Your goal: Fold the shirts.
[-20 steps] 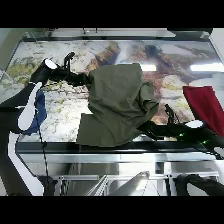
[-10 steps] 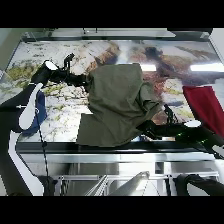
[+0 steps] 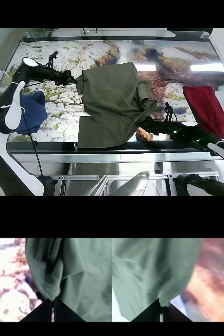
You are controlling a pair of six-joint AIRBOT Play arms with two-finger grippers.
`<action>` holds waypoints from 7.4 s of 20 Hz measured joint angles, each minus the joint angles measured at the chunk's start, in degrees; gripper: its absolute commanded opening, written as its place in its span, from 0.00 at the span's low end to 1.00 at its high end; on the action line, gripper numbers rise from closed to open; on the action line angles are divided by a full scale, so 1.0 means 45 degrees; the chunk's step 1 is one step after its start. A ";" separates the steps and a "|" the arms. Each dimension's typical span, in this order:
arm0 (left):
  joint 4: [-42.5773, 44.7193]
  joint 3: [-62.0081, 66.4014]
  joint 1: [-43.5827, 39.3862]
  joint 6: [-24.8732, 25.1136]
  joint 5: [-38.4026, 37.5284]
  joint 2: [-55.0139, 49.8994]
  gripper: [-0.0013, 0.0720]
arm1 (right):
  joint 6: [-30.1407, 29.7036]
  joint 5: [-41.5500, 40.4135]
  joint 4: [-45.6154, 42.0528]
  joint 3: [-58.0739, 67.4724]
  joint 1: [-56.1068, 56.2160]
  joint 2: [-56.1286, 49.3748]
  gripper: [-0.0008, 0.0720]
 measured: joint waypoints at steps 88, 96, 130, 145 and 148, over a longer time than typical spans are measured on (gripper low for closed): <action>0.2511 -0.5770 -0.1574 -0.1783 -0.1175 0.3264 0.04 | 0.2322 0.4464 -0.8262 0.7728 -0.9316 -0.4716 0.42; 0.2516 -0.5765 -0.1282 -0.1768 -0.1302 0.3264 0.04 | 0.2093 0.4974 -0.8204 0.8257 -0.8325 -0.5328 0.41; -1.0263 -0.2788 0.5688 0.2565 -0.3453 1.2230 0.04 | 0.0685 0.6659 0.1292 1.3532 -1.2366 0.7087 0.03; -0.4954 -0.2618 0.2361 0.2458 -0.1549 0.1545 0.03 | -0.0607 0.4172 -0.1005 1.1511 -0.5372 -0.6426 0.03; -0.4867 -0.1287 0.2341 0.2220 -0.1491 0.0219 0.03 | -0.0937 0.4129 -0.0209 1.2444 -0.5343 -0.7796 0.03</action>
